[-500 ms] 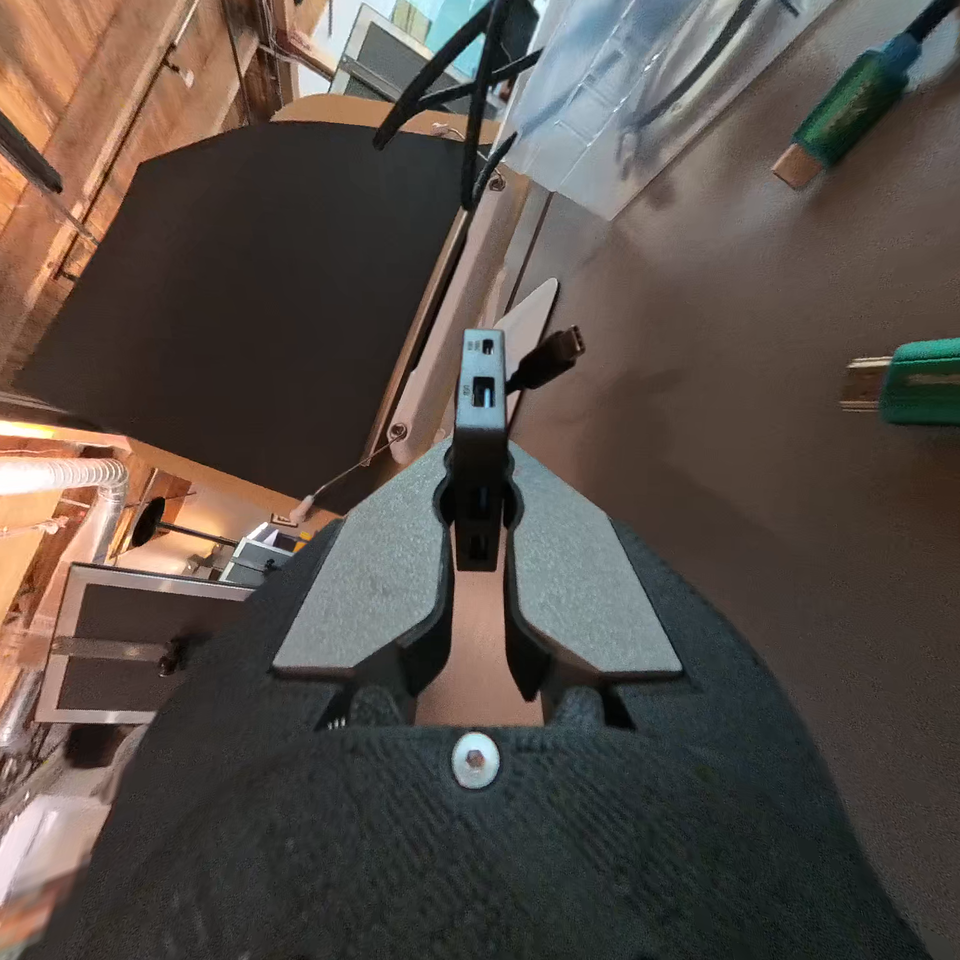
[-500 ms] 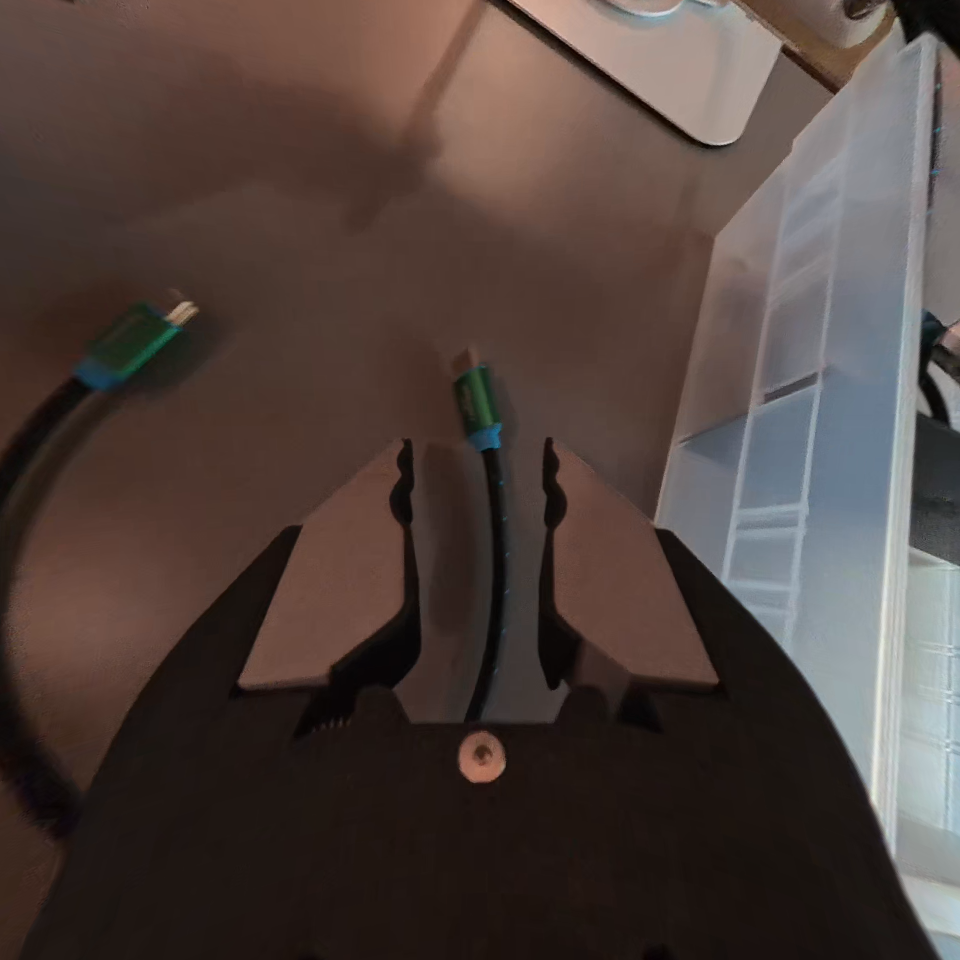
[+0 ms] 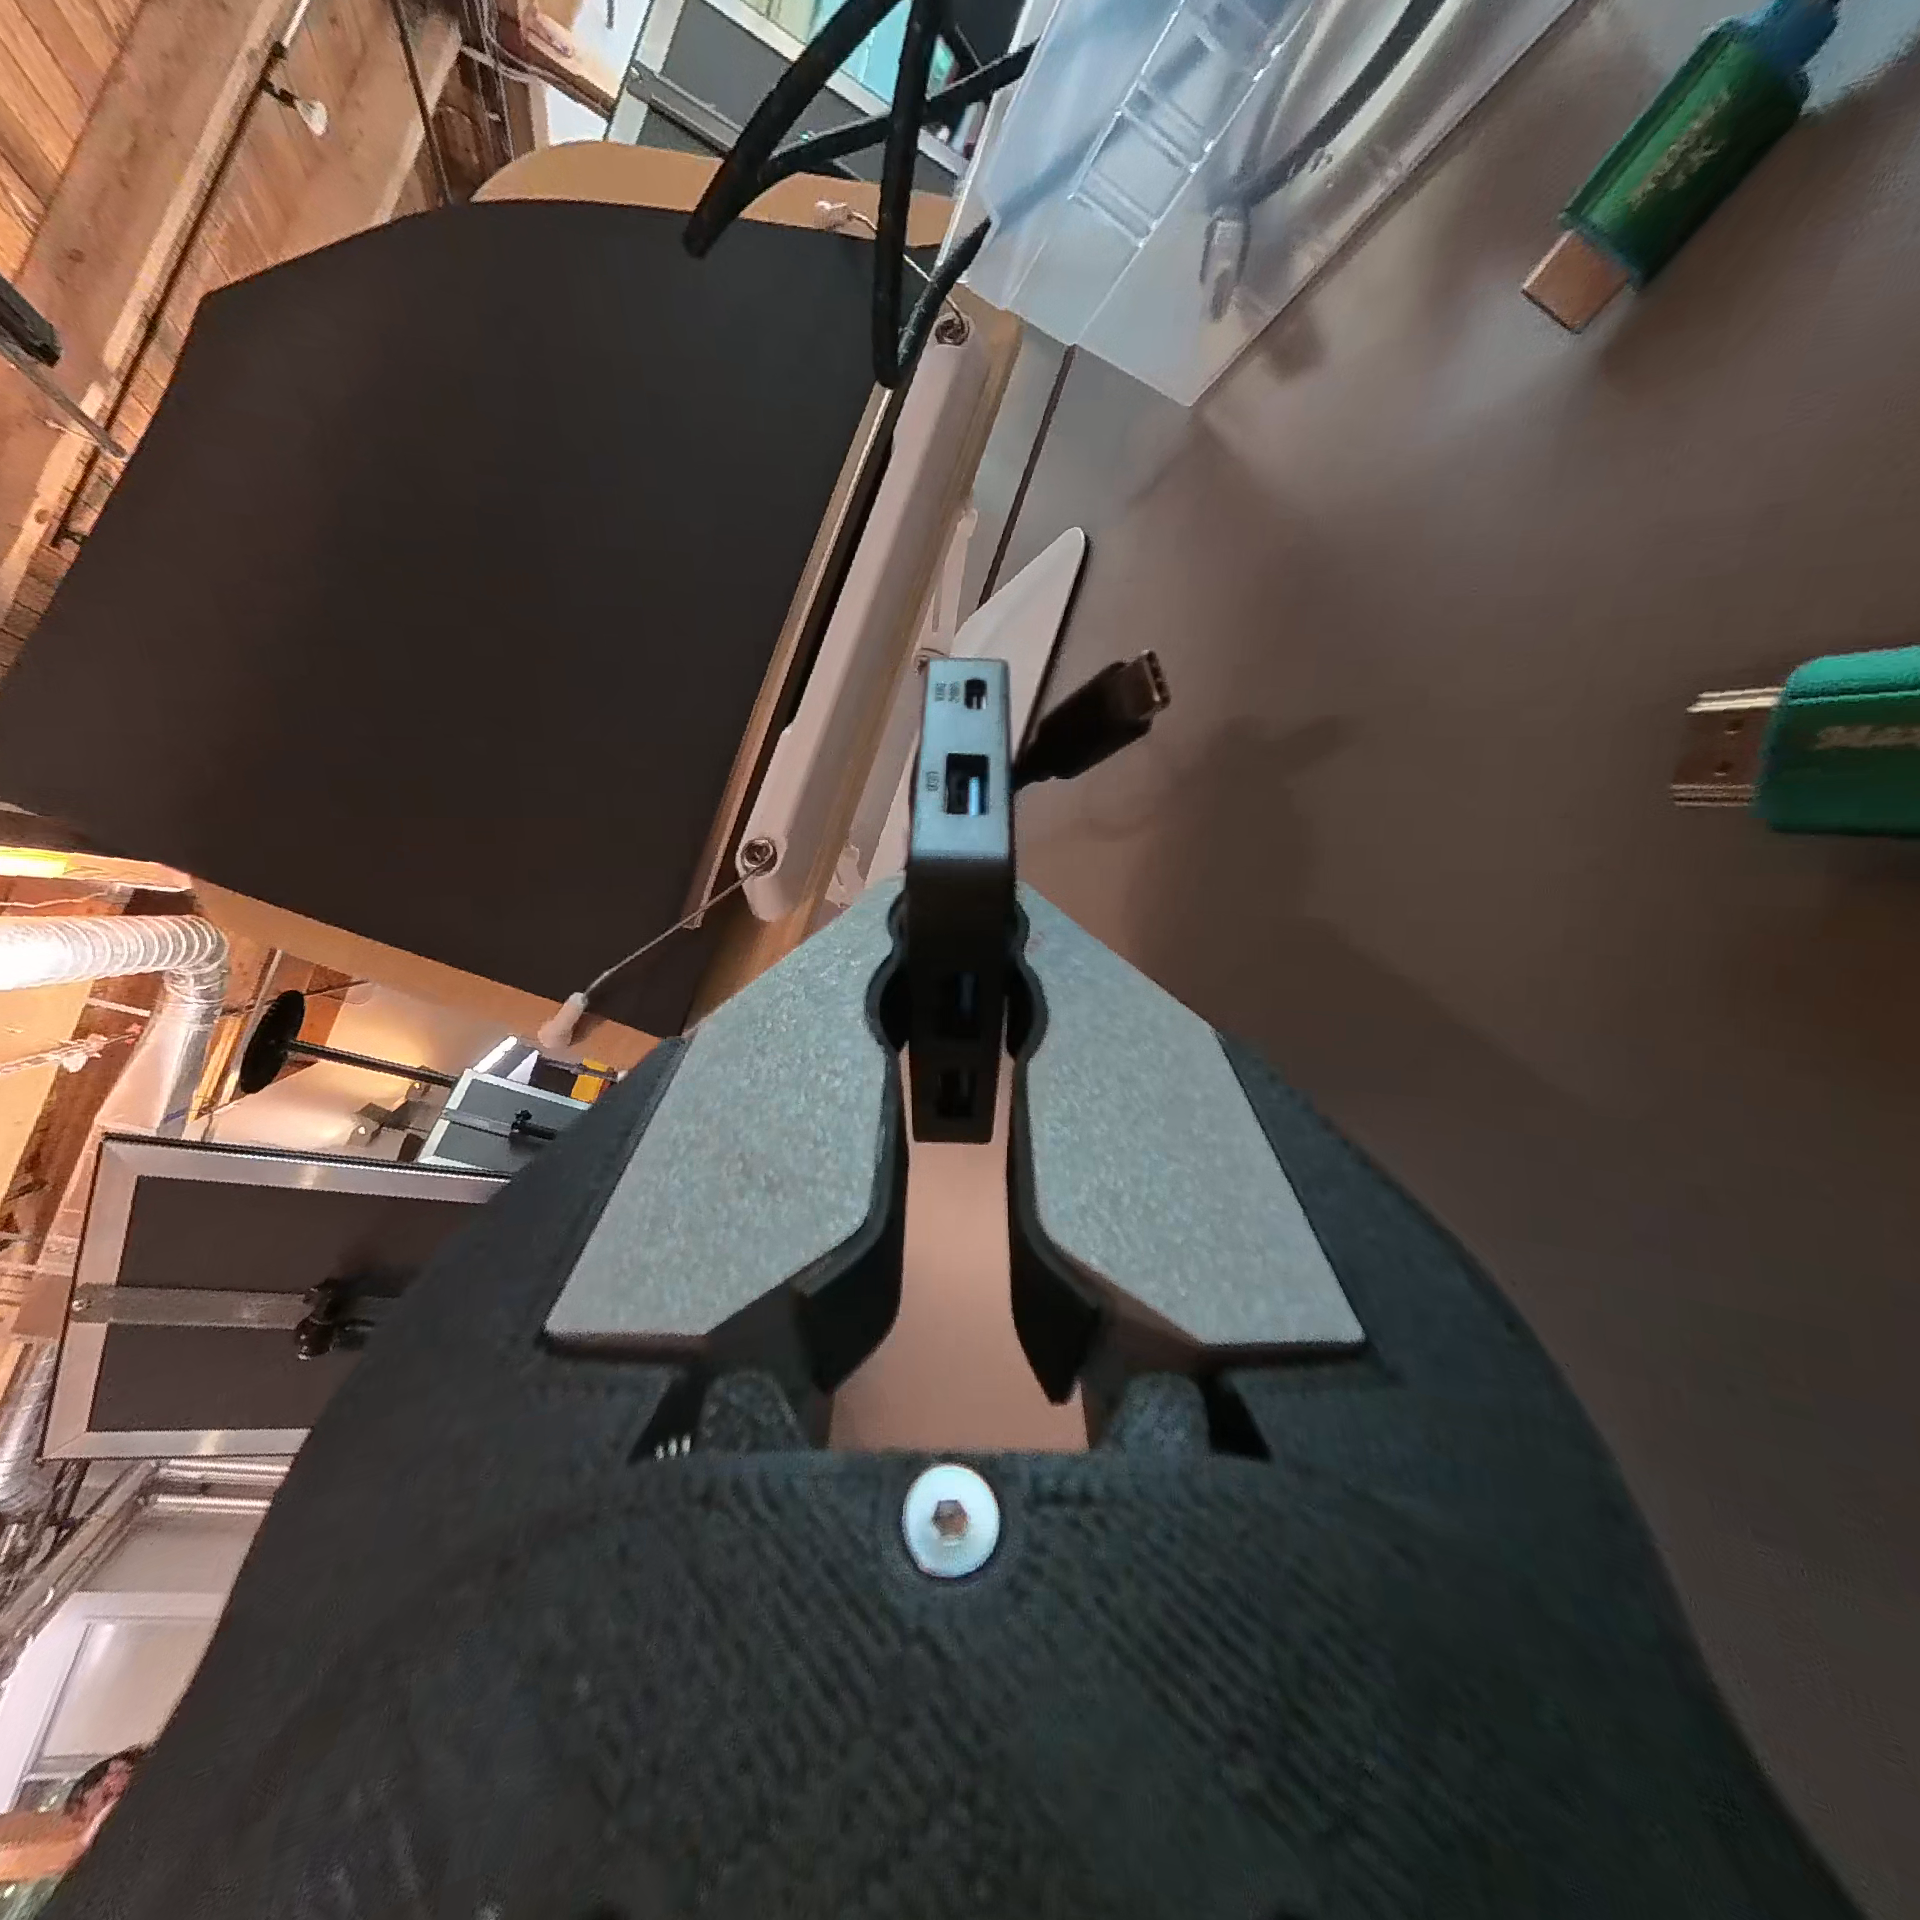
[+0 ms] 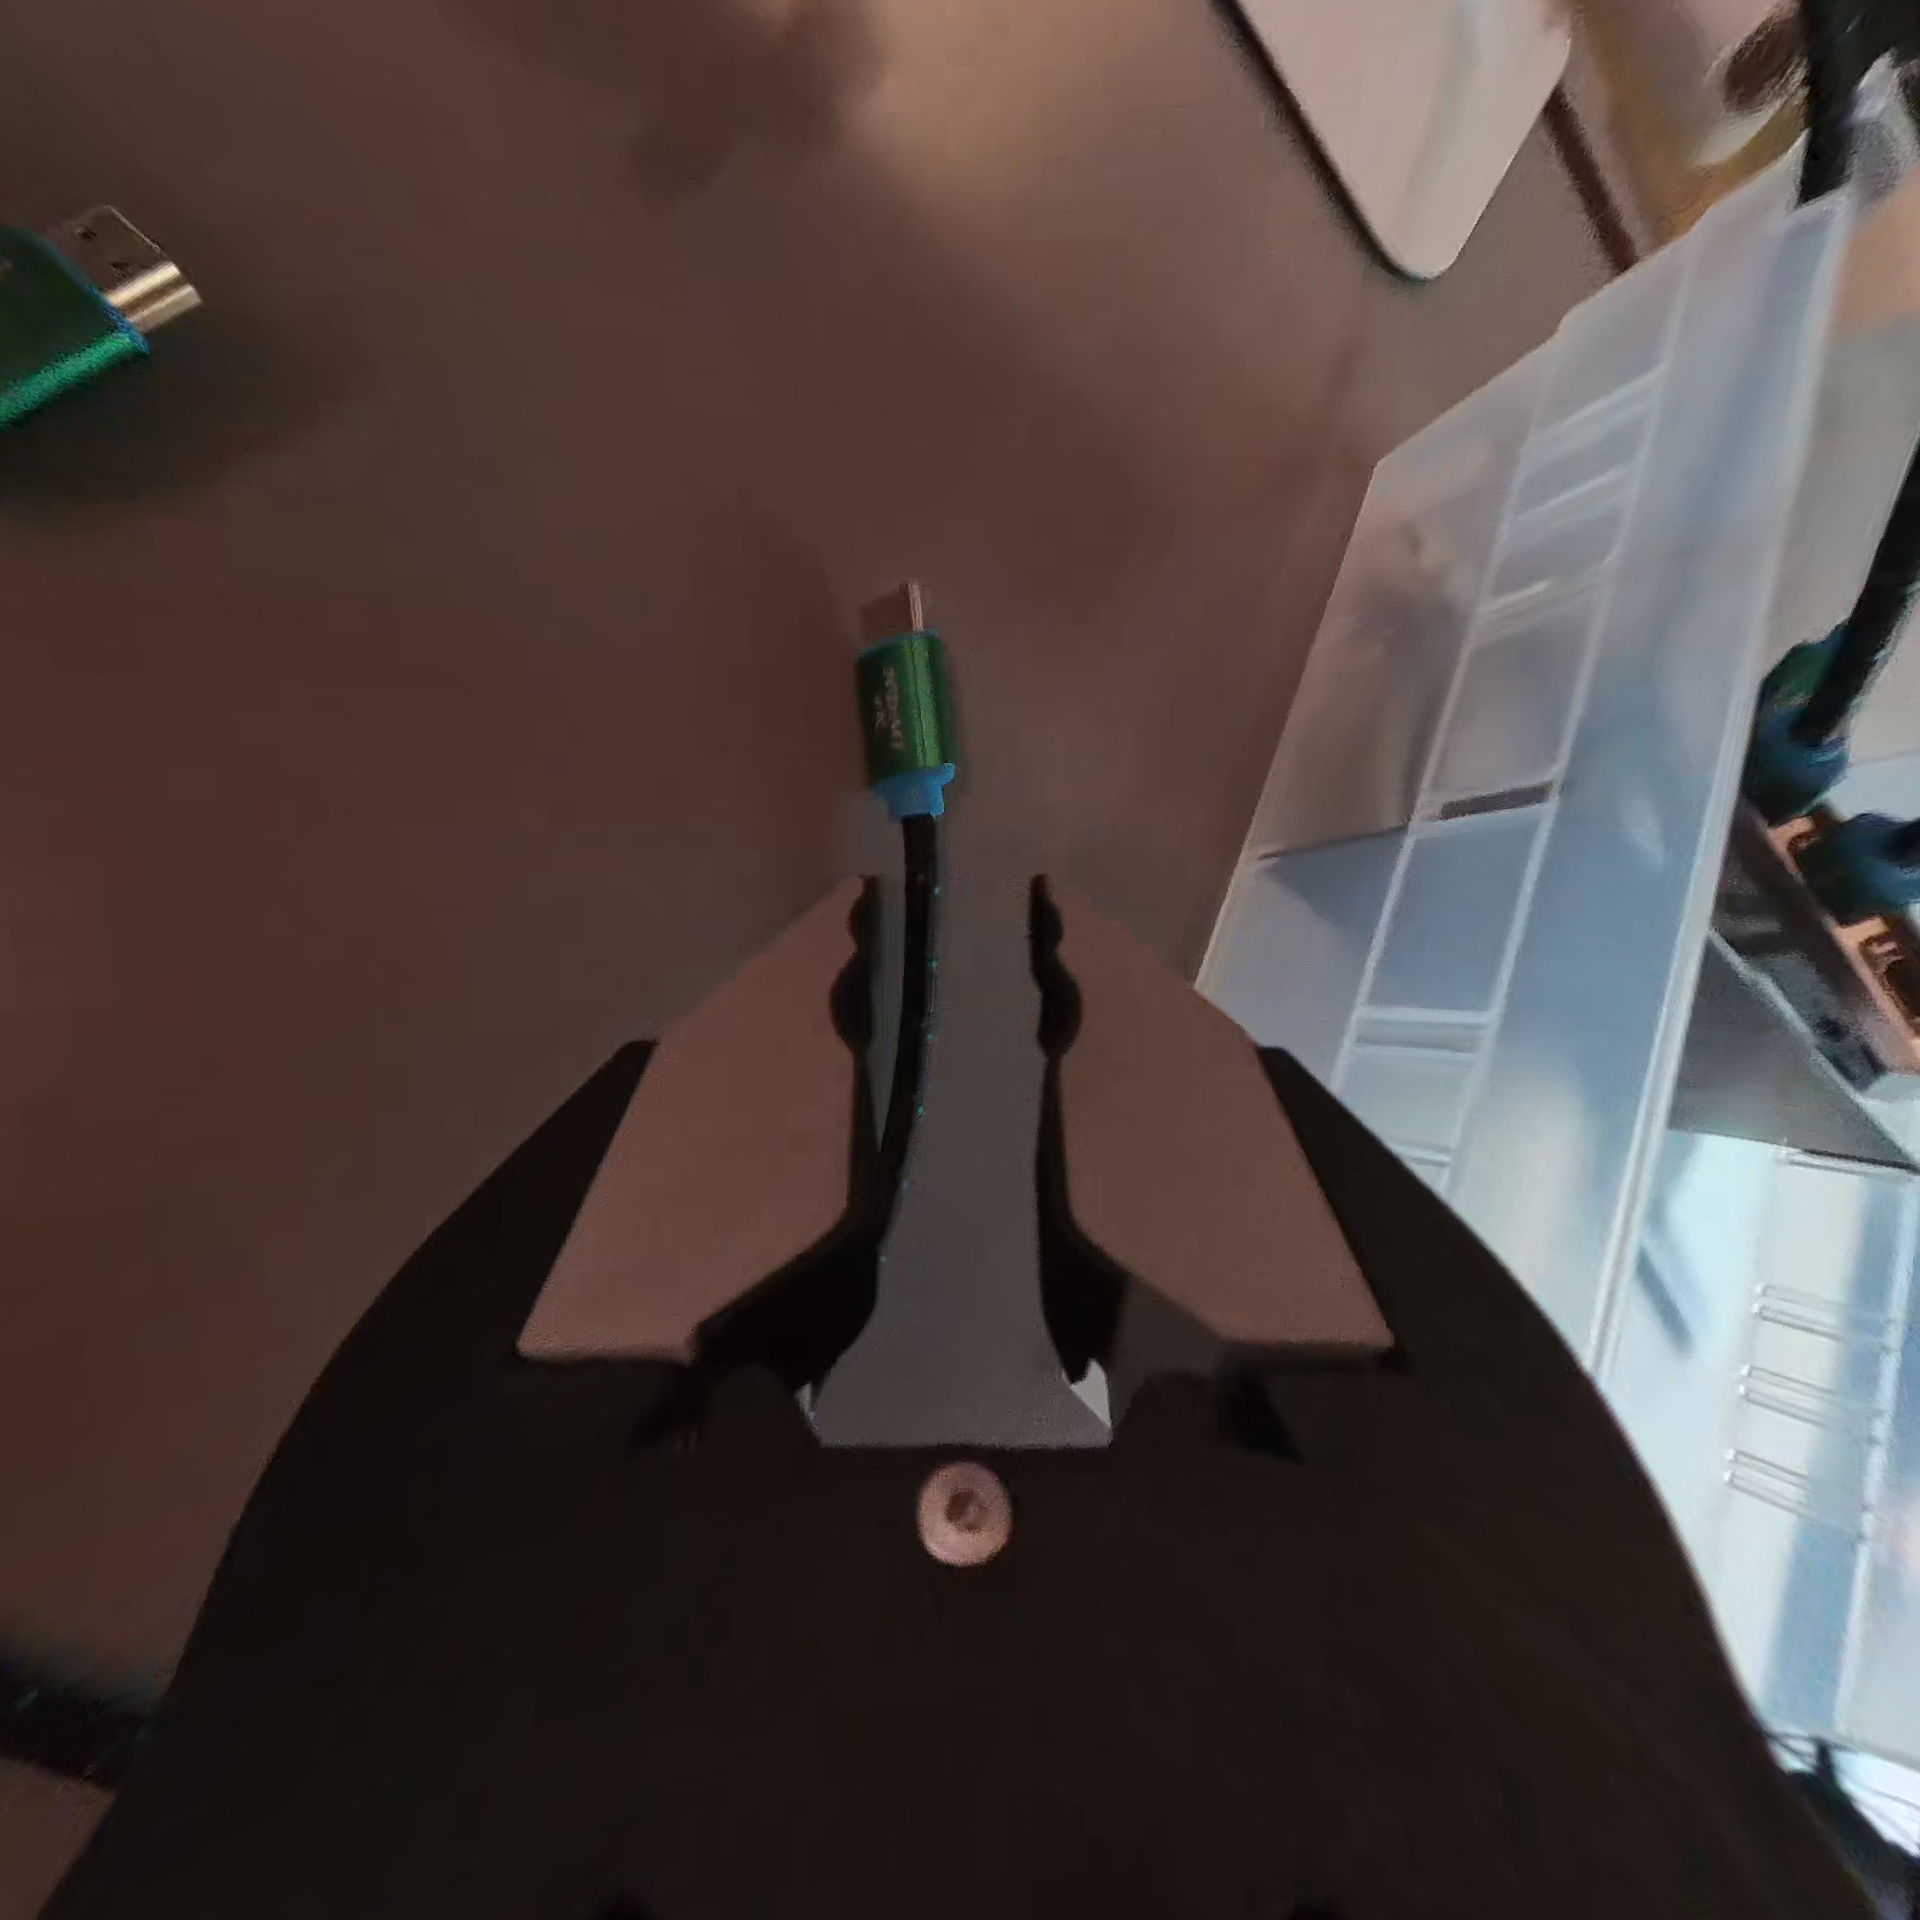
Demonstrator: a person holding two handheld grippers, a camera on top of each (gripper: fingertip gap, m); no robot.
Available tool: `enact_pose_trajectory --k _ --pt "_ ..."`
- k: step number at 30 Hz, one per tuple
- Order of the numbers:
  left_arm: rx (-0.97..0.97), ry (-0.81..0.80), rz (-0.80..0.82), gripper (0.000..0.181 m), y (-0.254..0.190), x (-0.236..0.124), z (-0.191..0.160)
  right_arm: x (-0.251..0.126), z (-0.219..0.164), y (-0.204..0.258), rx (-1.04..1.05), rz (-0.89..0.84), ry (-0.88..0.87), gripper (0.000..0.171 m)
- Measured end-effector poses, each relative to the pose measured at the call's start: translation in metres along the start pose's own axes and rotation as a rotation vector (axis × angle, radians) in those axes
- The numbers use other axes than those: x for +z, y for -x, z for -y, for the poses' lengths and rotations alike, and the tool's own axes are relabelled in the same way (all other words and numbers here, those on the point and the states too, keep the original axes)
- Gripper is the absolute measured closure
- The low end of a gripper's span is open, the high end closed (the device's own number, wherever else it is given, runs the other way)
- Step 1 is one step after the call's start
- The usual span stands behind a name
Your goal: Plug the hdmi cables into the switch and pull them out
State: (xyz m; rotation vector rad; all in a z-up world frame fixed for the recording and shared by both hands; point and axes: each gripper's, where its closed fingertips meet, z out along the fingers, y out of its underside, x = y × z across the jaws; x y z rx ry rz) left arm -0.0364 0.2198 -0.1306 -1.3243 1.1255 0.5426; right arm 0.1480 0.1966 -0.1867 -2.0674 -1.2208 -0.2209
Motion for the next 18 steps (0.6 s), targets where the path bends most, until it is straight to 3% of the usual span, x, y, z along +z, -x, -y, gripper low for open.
enact_pose_trajectory --k 1,4,10,12,18 --pt "0.003 0.006 -0.002 0.169 -0.001 0.000 -0.001 0.000 -0.001 -0.001 0.015 0.008 0.008 0.139" --pt "-0.003 0.012 0.000 0.169 0.000 0.000 -0.003 0.000 0.006 0.000 0.018 0.037 -0.028 0.143" --pt "-0.002 0.010 0.000 0.170 0.000 0.000 -0.002 0.018 0.007 0.004 -0.093 0.013 -0.013 0.169" --pt "0.011 0.007 -0.001 0.169 -0.001 0.000 -0.001 0.023 0.013 0.002 -0.095 -0.002 -0.029 0.169" --pt "0.161 0.048 0.108 0.169 0.012 0.005 -0.011 0.019 0.061 0.030 0.143 0.391 -0.151 0.168"
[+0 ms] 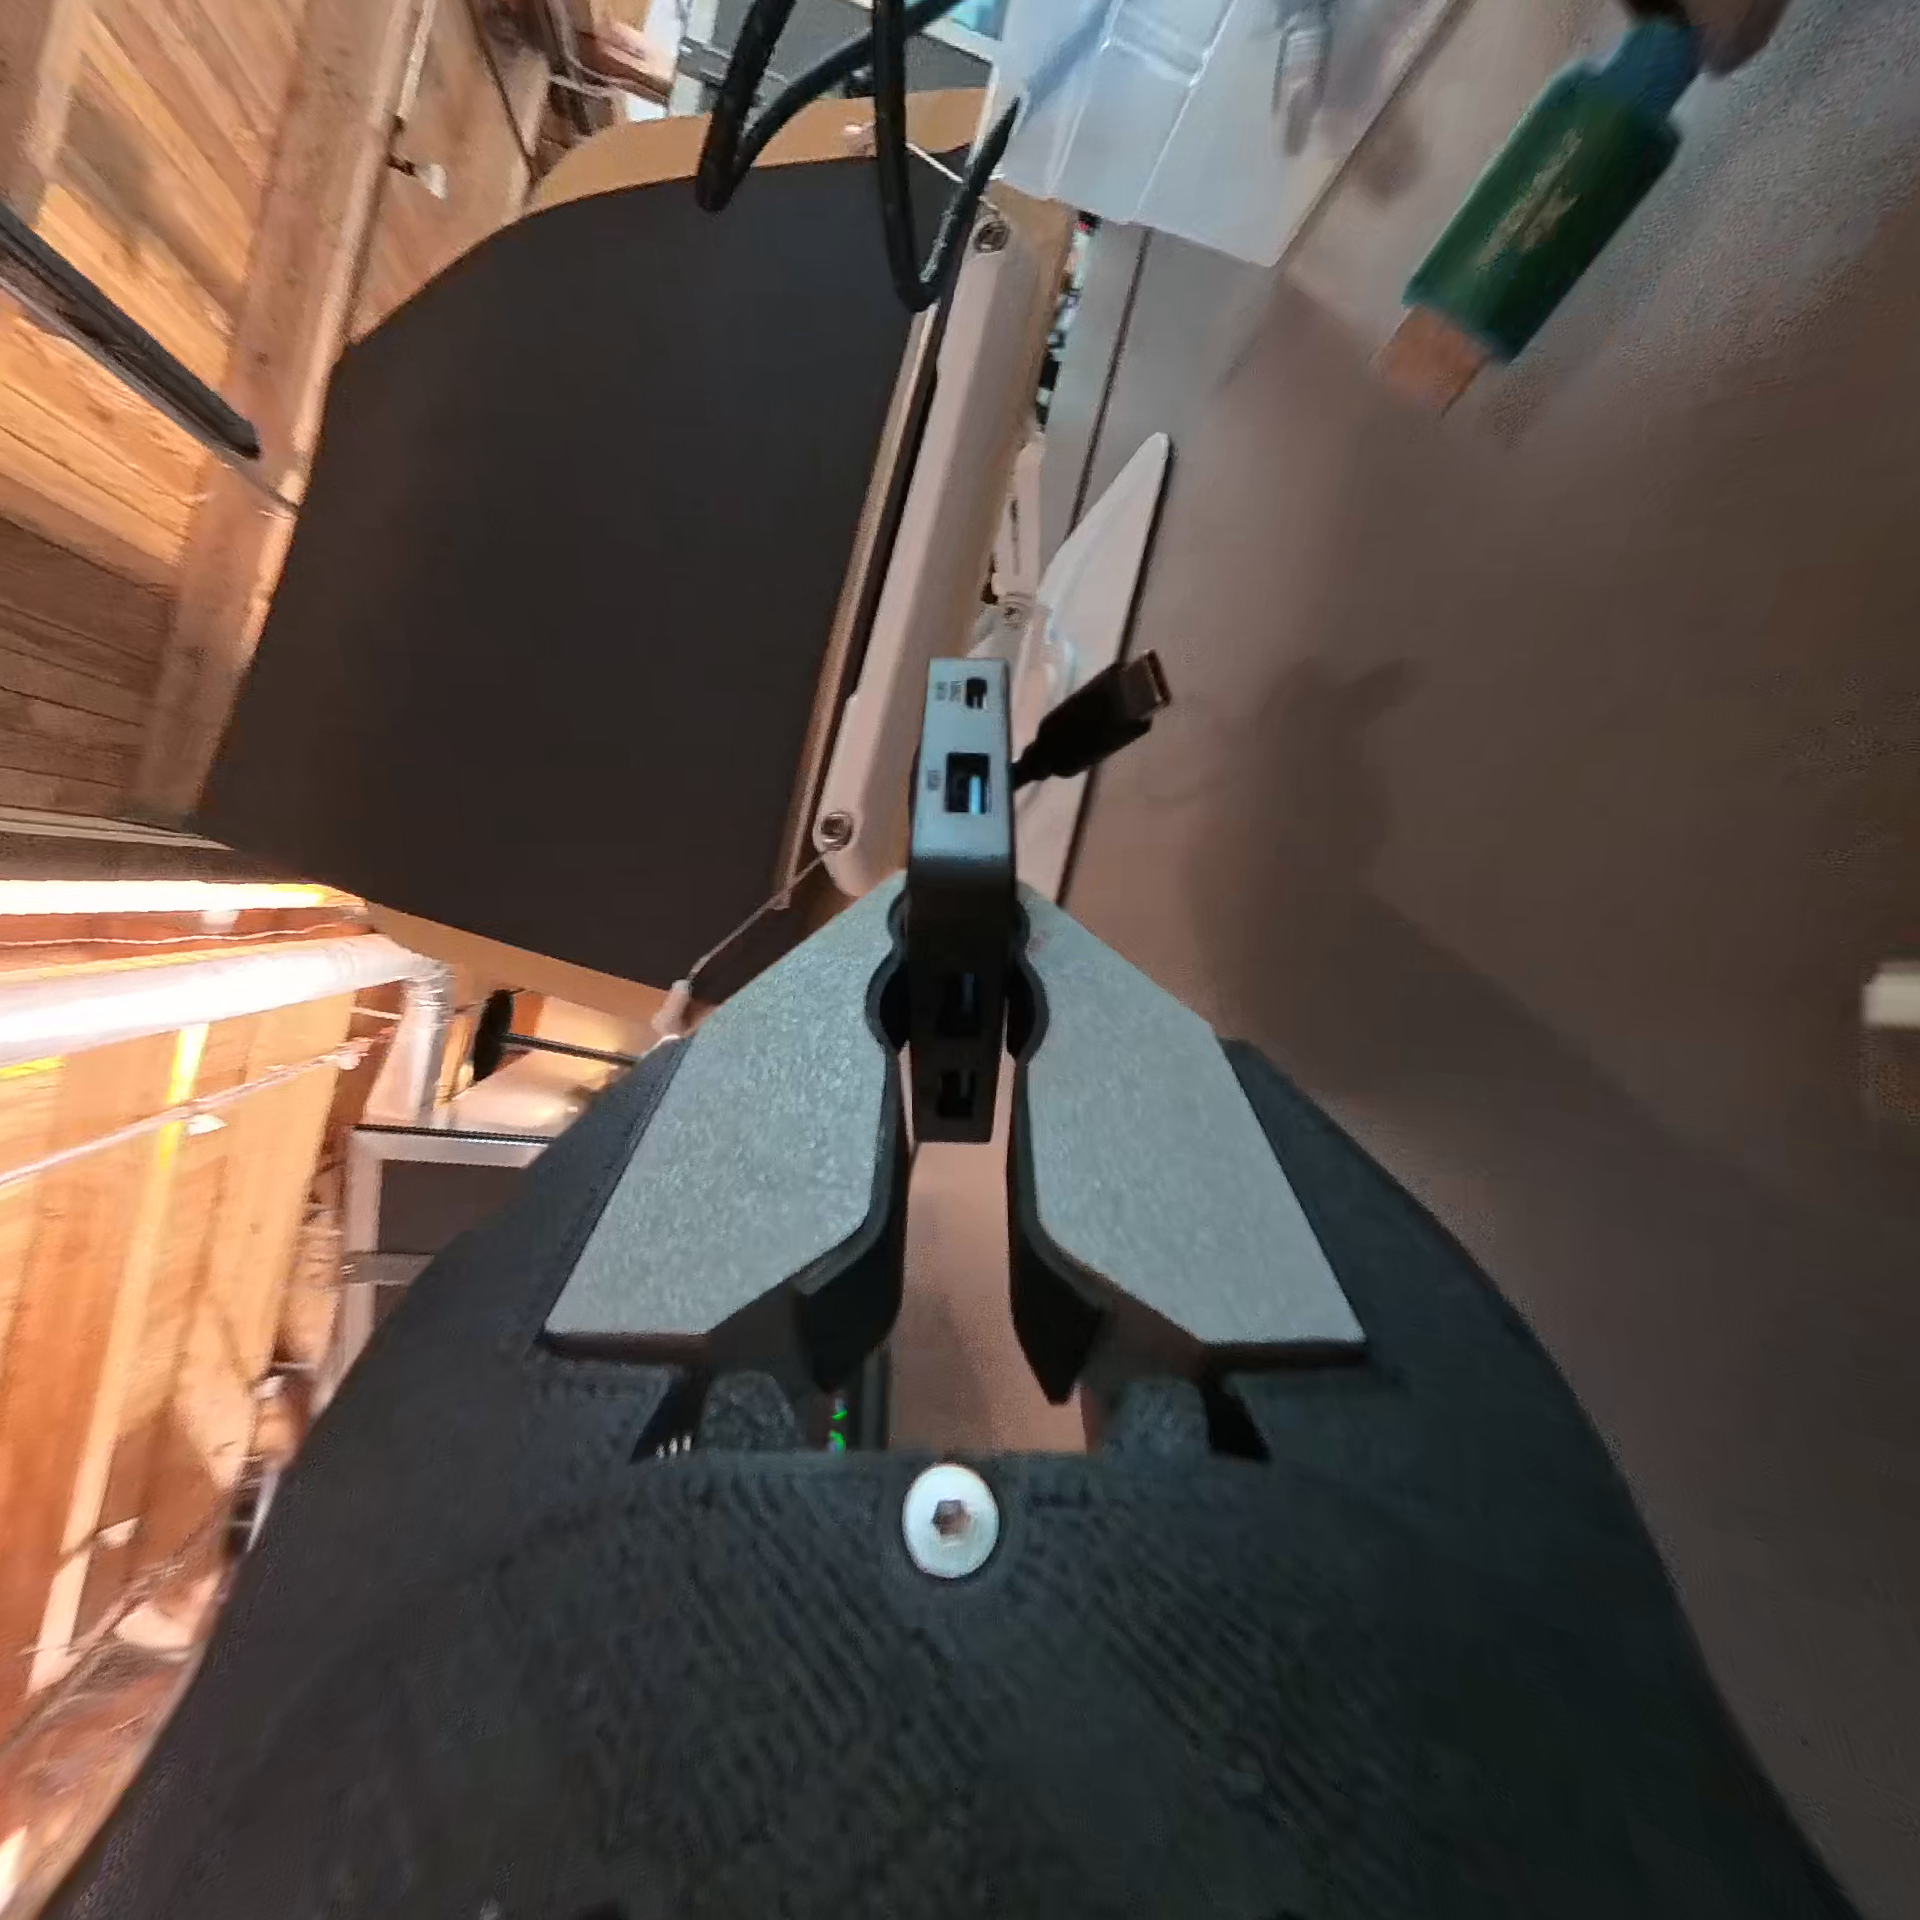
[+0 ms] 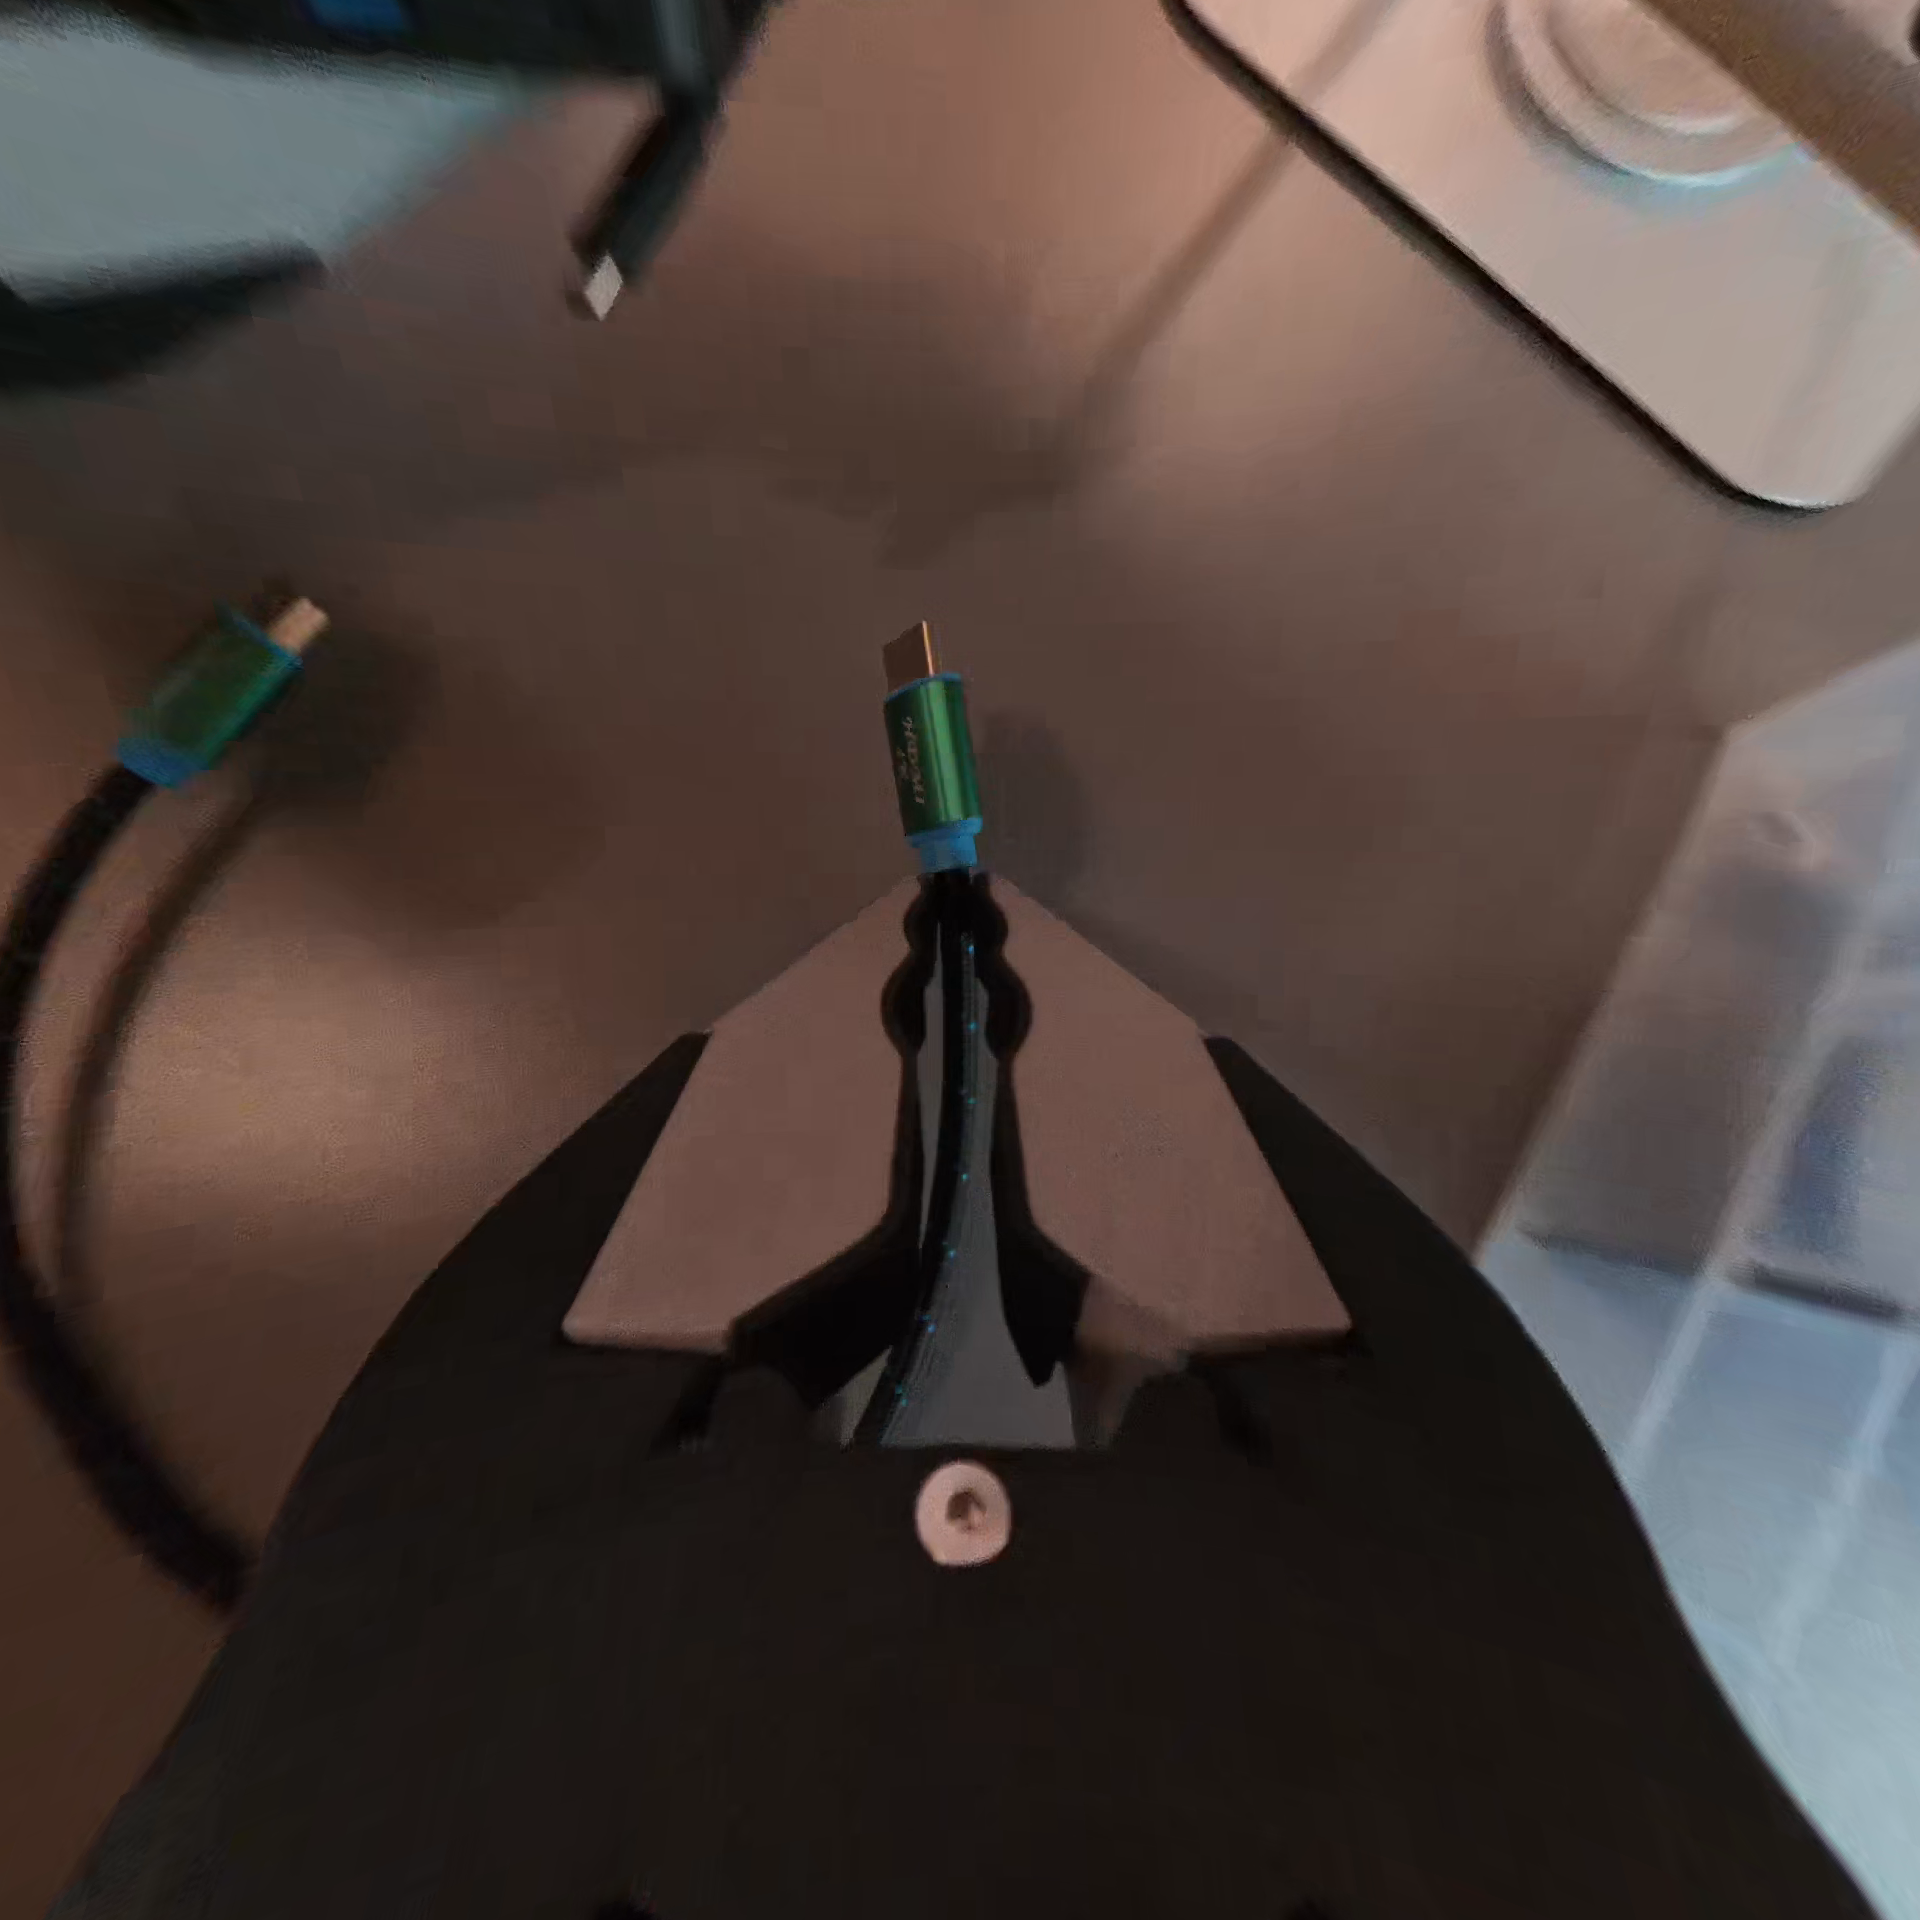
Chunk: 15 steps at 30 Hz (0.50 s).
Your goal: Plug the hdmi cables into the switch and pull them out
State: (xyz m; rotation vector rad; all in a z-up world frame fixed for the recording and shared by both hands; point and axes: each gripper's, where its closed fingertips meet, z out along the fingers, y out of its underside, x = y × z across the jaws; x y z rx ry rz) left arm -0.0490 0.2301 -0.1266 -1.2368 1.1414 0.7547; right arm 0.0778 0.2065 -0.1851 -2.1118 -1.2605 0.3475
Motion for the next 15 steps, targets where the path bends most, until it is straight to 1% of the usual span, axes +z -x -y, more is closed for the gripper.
enact_pose_trajectory --k 3,6,8,11,13,15 --pt "0.065 -0.025 0.049 0.170 0.008 -0.003 0.001 0.000 0.036 0.021 0.097 0.241 -0.091 0.169" --pt "0.117 -0.011 0.062 0.170 0.011 -0.006 -0.008 -0.004 0.067 0.040 0.121 0.449 -0.148 0.168" --pt "0.128 0.000 0.102 0.170 0.021 -0.011 -0.012 -0.003 0.073 0.046 0.081 0.519 -0.123 0.169" --pt "0.166 0.013 0.170 0.170 0.035 -0.015 -0.016 0.000 0.071 0.060 0.033 0.629 -0.088 0.169" --pt "0.208 0.024 0.197 0.170 0.039 -0.014 -0.016 -0.001 0.069 0.072 0.049 0.732 -0.088 0.169" --pt "0.270 0.003 0.207 0.170 0.037 -0.013 -0.008 -0.007 0.070 0.080 0.084 0.816 -0.100 0.169"
